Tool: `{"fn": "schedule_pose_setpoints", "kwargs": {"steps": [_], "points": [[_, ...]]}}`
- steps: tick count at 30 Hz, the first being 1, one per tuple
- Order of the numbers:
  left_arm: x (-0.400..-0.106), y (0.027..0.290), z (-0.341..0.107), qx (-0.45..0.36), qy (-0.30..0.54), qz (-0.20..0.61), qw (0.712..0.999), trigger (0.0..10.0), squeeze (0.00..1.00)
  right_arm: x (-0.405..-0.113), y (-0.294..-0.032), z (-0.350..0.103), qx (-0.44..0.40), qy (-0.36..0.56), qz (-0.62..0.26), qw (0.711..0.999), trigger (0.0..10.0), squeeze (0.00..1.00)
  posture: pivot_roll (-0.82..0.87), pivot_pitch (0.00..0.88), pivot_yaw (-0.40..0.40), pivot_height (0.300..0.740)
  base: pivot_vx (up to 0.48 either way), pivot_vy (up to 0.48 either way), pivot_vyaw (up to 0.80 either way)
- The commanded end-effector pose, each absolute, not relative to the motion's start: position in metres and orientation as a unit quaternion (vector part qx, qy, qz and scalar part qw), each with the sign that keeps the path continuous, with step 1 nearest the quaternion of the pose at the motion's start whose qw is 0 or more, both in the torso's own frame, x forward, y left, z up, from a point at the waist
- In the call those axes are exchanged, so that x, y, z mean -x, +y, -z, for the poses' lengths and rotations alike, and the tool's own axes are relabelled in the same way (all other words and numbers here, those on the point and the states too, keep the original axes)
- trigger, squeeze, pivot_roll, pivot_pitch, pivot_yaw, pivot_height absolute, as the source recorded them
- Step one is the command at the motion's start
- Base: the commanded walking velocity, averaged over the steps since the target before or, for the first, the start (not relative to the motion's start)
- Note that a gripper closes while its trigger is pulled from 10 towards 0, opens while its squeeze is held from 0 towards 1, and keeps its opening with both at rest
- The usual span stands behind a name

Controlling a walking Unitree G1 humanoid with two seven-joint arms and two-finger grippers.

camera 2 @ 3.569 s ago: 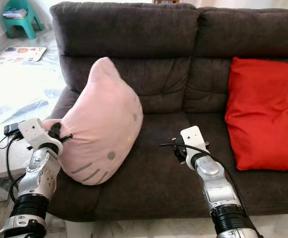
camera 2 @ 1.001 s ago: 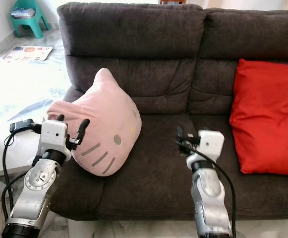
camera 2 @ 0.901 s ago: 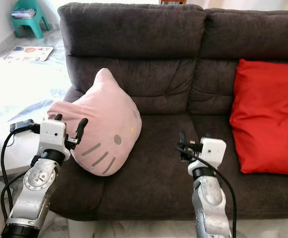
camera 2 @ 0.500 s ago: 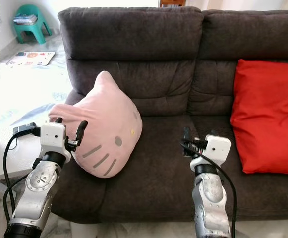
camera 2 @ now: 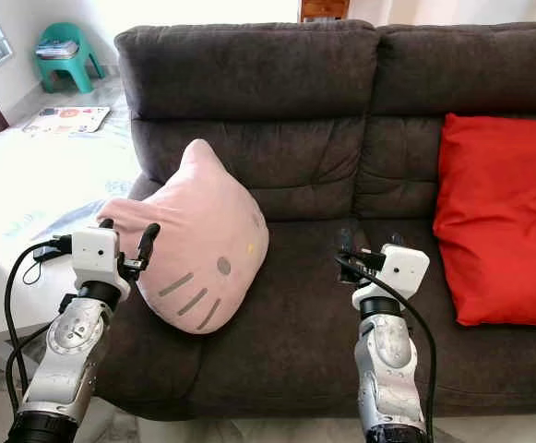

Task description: Move the pillow to the sofa from floor

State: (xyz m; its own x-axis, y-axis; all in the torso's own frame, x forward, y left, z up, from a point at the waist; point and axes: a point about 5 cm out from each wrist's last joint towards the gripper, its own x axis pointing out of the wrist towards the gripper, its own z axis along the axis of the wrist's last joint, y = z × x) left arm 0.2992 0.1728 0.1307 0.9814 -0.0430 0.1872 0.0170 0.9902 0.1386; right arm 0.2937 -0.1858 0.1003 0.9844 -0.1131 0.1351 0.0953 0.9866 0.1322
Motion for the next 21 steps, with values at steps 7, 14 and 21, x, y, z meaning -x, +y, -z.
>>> {"fn": "schedule_pose_setpoints", "kwargs": {"steps": [7, 14, 21], "points": [[-0.2975, 0.1732, -0.1281, -0.059, -0.098, 0.011, 0.993, 10.0, 0.0, -0.2973, -0.1832, -0.1014, -0.067, -0.074, 0.046, 0.994, 10.0, 0.0, -0.02, 0.0, 0.015, 0.74, -0.216, 0.0, 0.0], [-0.2975, 0.1712, -0.1276, -0.056, -0.097, 0.011, 0.994, 10.0, 0.0, -0.2983, -0.1842, -0.1028, -0.061, -0.076, 0.042, 0.994, 10.0, 0.0, -0.02, 0.0, 0.008, 0.74, -0.304, 0.0, 0.0], [-0.2989, 0.1712, -0.1281, -0.053, -0.097, 0.007, 0.994, 10.0, 0.0, -0.3, -0.1828, -0.1028, -0.062, -0.074, 0.041, 0.994, 10.0, 0.0, -0.02, 0.012, 0.003, 0.74, -0.307, 0.0, 0.0]]}}
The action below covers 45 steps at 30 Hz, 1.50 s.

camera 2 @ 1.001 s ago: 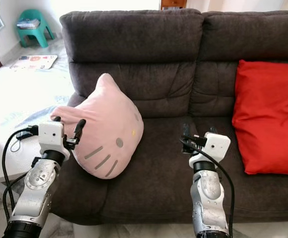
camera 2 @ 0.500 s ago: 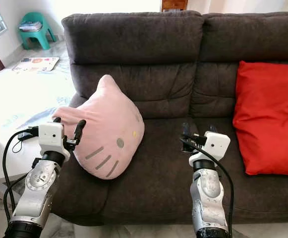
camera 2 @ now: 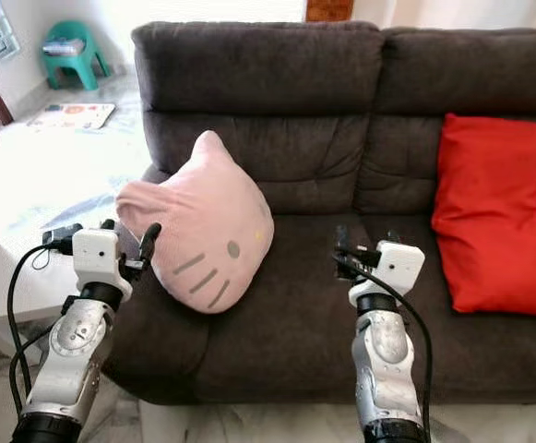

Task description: Move the pillow to the sofa from floor

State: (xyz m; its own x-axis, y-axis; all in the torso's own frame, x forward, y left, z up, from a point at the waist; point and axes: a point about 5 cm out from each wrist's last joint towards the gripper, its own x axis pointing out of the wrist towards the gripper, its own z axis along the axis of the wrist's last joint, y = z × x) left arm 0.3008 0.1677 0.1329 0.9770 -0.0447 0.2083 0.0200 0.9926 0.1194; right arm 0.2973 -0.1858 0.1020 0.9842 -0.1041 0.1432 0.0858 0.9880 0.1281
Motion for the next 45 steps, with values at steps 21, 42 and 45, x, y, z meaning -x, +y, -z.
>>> {"fn": "schedule_pose_setpoints", "kwargs": {"steps": [21, 42, 45], "points": [[-0.3, 0.189, -0.066, -0.035, 0.051, 0.002, 0.998, 10.0, 0.0, -0.298, -0.202, -0.056, -0.053, 0.03, 0.065, 0.996, 10.0, 0.0, -0.02, 0.034, 0.001, 0.74, -0.14, 0.0, 0.0], [-0.215, 0.207, 0.06, -0.004, 0.384, -0.01, 0.923, 10.0, 0.0, -0.16, -0.234, 0.083, -0.092, 0.416, 0.138, 0.894, 10.0, 0.0, -0.02, 0.026, -0.007, 0.74, 0.0, 0.0, 0.0], [-0.205, 0.207, 0.067, -0.003, 0.403, -0.014, 0.915, 10.0, 0.0, -0.149, -0.224, 0.089, -0.105, 0.432, 0.113, 0.888, 10.0, 0.0, -0.03, 0.016, 0.001, 0.74, 0.0, 0.0, 0.0]]}}
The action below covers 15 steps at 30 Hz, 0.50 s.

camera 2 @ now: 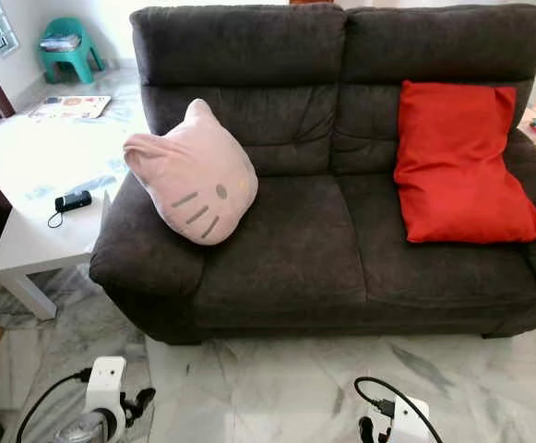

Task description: Move the pillow to the sofa from floor

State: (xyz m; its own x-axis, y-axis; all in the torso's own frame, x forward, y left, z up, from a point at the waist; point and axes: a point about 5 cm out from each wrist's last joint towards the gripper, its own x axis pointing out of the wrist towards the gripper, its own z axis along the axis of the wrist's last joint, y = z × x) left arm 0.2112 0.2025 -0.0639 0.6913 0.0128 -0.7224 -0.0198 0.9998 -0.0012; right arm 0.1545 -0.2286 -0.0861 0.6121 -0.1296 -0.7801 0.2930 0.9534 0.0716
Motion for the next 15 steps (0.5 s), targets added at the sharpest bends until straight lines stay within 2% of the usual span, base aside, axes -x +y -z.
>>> {"fn": "schedule_pose_setpoints", "kwargs": {"steps": [1, 15], "points": [[-0.202, 0.209, 0.069, 0.001, 0.408, -0.018, 0.913, 10.0, 0.0, -0.148, -0.222, 0.09, -0.109, 0.432, 0.11, 0.889, 10.0, 0.0, -0.03, 0.015, 0.001, 0.74, 0.0, 0.0, 0.0], [-0.18, 0.216, 0.08, -0.021, 0.444, -0.036, 0.895, 10.0, 0.0, -0.147, -0.221, 0.09, -0.076, 0.436, 0.089, 0.893, 10.0, 0.0, -0.03, 0.0, 0.0, 0.74, 0.0, 0.0, 0.0]]}}
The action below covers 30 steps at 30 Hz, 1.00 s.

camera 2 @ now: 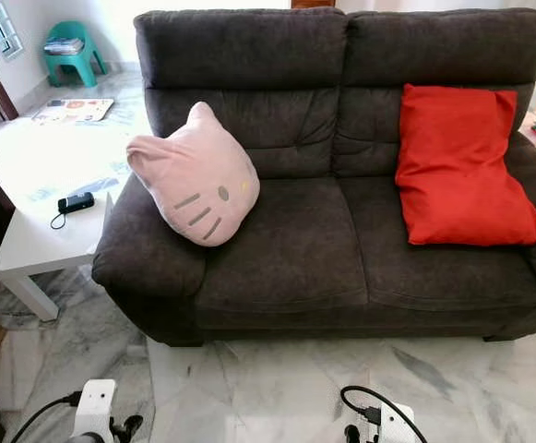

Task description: Move the pillow to the sofa from floor

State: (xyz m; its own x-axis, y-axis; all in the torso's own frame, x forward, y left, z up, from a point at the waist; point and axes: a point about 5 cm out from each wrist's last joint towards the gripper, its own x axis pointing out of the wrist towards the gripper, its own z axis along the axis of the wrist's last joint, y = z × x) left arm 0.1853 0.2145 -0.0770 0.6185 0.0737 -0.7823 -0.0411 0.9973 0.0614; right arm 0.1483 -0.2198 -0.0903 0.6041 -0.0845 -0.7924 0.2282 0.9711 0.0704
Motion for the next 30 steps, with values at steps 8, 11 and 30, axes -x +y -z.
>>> {"fn": "schedule_pose_setpoints", "kwargs": {"steps": [8, 11, 30], "points": [[-0.175, 0.206, 0.084, -0.021, 0.457, -0.031, 0.889, 10.0, 0.0, -0.159, -0.224, 0.085, -0.065, 0.421, 0.091, 0.9, 10.0, 0.0, -0.03, 0.012, -0.008, 0.74, 0.0, 0.0, 0.0], [-0.175, 0.203, 0.085, -0.018, 0.458, -0.032, 0.888, 10.0, 0.0, -0.164, -0.223, 0.083, -0.064, 0.414, 0.089, 0.903, 10.0, 0.0, -0.02, 0.018, -0.009, 0.74, 0.0, 0.0, 0.0], [-0.179, 0.204, 0.083, -0.013, 0.451, -0.033, 0.892, 10.0, 0.0, -0.153, -0.225, 0.088, -0.071, 0.438, 0.072, 0.893, 10.0, 0.0, -0.02, 0.031, -0.006, 0.74, 0.0, 0.0, 0.0]]}}
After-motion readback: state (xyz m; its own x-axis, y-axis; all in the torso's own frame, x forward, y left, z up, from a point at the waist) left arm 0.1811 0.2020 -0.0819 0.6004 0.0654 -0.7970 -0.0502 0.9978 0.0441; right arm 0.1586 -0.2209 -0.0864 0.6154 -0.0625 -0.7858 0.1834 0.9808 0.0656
